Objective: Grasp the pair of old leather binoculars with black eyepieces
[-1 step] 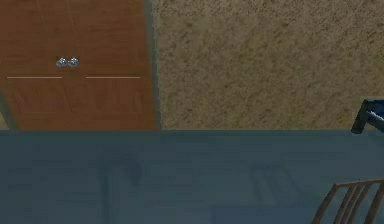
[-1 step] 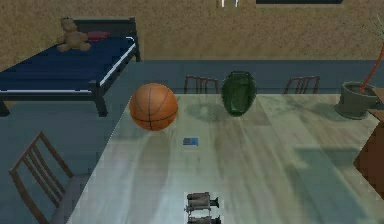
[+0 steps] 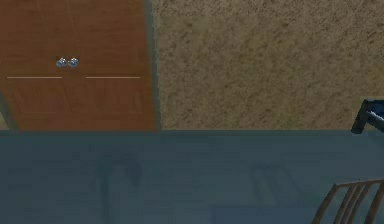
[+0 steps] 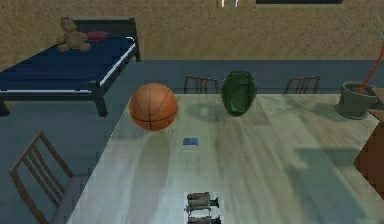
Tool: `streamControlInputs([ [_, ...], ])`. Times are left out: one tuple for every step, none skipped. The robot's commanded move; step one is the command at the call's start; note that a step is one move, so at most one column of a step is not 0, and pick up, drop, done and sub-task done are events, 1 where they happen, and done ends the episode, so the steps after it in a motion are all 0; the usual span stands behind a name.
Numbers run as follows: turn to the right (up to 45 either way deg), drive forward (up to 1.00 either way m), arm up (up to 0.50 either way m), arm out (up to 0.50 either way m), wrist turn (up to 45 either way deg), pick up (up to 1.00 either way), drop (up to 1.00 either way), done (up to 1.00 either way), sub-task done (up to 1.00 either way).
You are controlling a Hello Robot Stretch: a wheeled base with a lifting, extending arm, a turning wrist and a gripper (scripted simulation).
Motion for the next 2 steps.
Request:
streamControlInputs([
  [0.0,0.00,0.38,0.00,0.0,0.00,0.00,0.00,0.00],
  [0.0,0.00,0.00,0.02,0.0,0.00,0.00,0.00,0.00],
])
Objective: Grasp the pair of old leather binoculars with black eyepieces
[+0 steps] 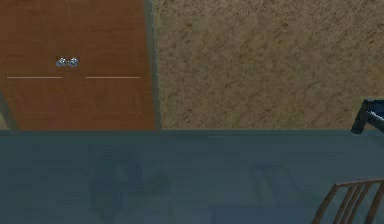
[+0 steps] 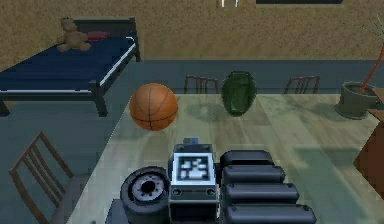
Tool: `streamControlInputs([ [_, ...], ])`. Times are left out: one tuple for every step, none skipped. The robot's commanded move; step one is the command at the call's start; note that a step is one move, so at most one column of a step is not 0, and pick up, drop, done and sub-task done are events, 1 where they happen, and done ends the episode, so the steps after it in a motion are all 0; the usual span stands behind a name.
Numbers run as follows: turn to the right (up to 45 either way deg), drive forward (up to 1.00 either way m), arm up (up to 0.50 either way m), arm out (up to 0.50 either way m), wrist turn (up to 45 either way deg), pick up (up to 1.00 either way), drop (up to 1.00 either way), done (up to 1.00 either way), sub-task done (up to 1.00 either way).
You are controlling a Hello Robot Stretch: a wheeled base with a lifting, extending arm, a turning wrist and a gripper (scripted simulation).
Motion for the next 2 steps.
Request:
streamControlInputs([
  [0.0,0.00,0.00,0.00,45.0,0.00,0.00,0.00,0.00],
  [0.0,0.00,0.00,0.00,45.0,0.00,0.00,0.00,0.00],
])
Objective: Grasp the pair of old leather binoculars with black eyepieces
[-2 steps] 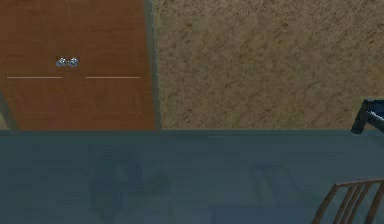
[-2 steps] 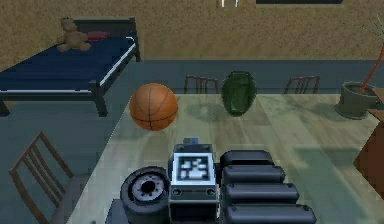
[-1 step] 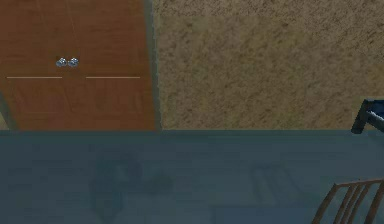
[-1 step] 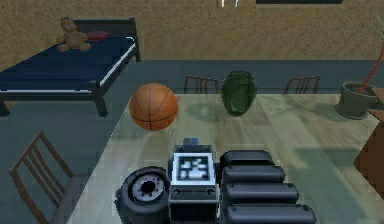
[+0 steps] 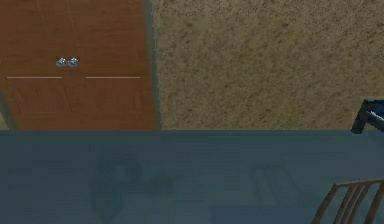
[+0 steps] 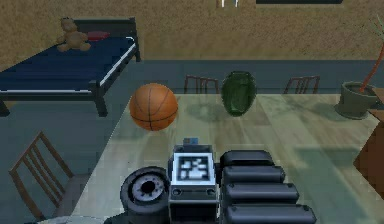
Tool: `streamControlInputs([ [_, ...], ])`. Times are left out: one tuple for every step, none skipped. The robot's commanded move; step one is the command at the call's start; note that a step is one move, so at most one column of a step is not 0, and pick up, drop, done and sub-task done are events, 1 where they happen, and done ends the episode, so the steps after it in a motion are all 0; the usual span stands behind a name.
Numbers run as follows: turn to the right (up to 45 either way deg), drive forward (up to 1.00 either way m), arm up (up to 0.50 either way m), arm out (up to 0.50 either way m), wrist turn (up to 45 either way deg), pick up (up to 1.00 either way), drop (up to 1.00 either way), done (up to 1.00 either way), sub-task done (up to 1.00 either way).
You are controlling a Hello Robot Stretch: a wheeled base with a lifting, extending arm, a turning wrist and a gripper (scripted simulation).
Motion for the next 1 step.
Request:
streamControlInputs([
  [0.0,0.00,0.00,0.00,45.0,0.00,0.00,0.00,0.00],
])
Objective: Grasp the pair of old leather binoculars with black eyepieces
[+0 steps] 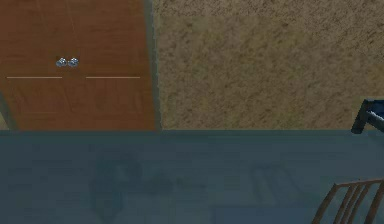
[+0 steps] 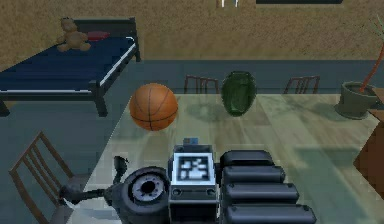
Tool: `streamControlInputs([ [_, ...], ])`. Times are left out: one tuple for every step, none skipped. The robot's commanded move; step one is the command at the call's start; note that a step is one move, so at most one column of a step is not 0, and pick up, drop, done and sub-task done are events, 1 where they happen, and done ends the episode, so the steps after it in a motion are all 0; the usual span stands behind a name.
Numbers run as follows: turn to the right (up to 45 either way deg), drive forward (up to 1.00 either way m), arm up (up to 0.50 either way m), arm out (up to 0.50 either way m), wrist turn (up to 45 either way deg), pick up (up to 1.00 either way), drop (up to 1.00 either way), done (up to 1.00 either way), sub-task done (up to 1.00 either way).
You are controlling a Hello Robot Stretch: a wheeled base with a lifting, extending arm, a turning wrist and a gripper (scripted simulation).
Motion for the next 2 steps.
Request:
streamControlInputs([
  [0.0,0.00,0.00,0.00,45.0,0.00,0.00,0.00,0.00],
  [0.0,0.00,0.00,0.00,6.0,0.00,0.00,0.00,0.00],
])
